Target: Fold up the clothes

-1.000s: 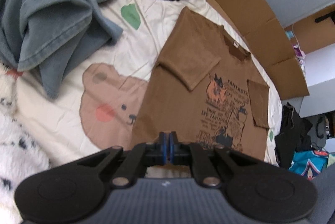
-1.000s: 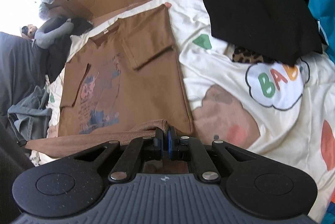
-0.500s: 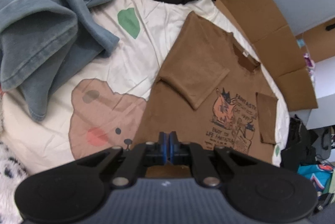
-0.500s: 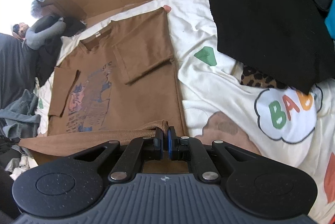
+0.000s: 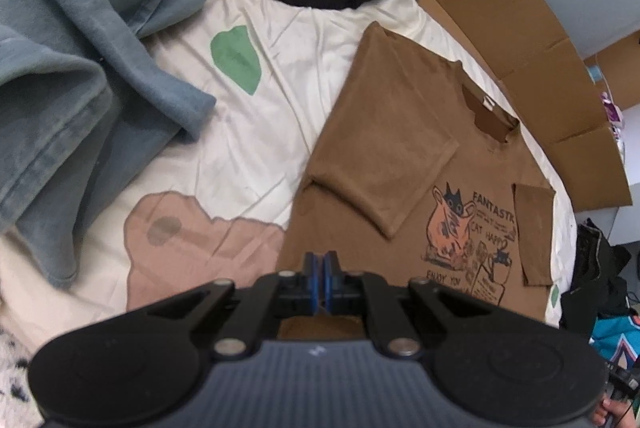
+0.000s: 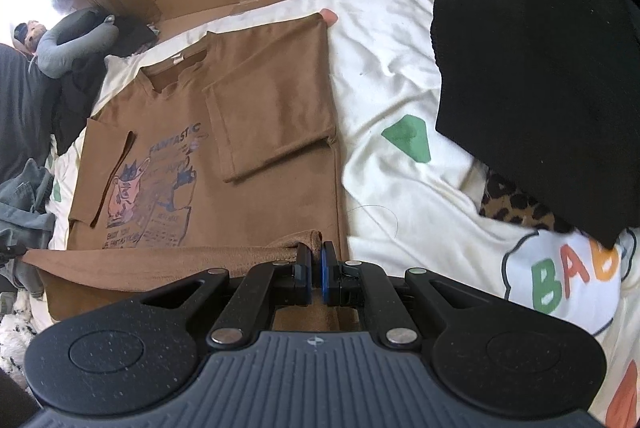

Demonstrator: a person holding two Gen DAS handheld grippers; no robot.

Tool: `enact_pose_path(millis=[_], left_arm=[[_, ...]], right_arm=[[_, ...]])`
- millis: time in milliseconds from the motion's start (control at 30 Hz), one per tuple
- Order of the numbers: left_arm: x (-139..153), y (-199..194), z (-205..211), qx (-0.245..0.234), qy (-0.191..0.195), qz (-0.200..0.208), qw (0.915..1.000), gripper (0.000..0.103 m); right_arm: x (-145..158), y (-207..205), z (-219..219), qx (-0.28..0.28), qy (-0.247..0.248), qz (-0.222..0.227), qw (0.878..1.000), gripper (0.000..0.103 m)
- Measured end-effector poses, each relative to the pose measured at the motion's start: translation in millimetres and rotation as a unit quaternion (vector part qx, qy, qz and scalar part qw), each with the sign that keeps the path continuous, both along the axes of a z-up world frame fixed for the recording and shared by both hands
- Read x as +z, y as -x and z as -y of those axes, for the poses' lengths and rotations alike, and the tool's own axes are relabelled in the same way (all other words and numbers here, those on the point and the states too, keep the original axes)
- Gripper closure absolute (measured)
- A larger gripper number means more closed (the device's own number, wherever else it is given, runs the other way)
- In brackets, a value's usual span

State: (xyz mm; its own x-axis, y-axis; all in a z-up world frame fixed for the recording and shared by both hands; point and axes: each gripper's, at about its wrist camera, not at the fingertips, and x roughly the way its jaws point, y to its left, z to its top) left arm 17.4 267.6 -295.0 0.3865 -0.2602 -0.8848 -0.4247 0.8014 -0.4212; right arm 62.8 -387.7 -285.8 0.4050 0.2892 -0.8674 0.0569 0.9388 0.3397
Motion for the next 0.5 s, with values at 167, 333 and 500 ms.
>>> enact_pose_path(millis=[167, 333, 500], left_arm=[[-7.5, -10.1, 2.1, -0.004, -0.004, 0.001, 1.0, 0.1], [-14.4, -23.0, 2.7, -0.006, -0.009, 0.0, 0.9999, 0.1], [-22.4, -33.8, 4.3, -0.001, -0.018, -0.001, 0.9998, 0.1]], right_arm=[[-7.6, -9.3, 0.8, 0.003, 0.006, -0.001, 1.0, 0.101], [-21.9, -20.0, 0.7, 0.005, 0.005, 0.001, 1.0, 0.101], [-37.6, -35.2, -1.6, 0.005, 0.007, 0.003, 1.0, 0.101]])
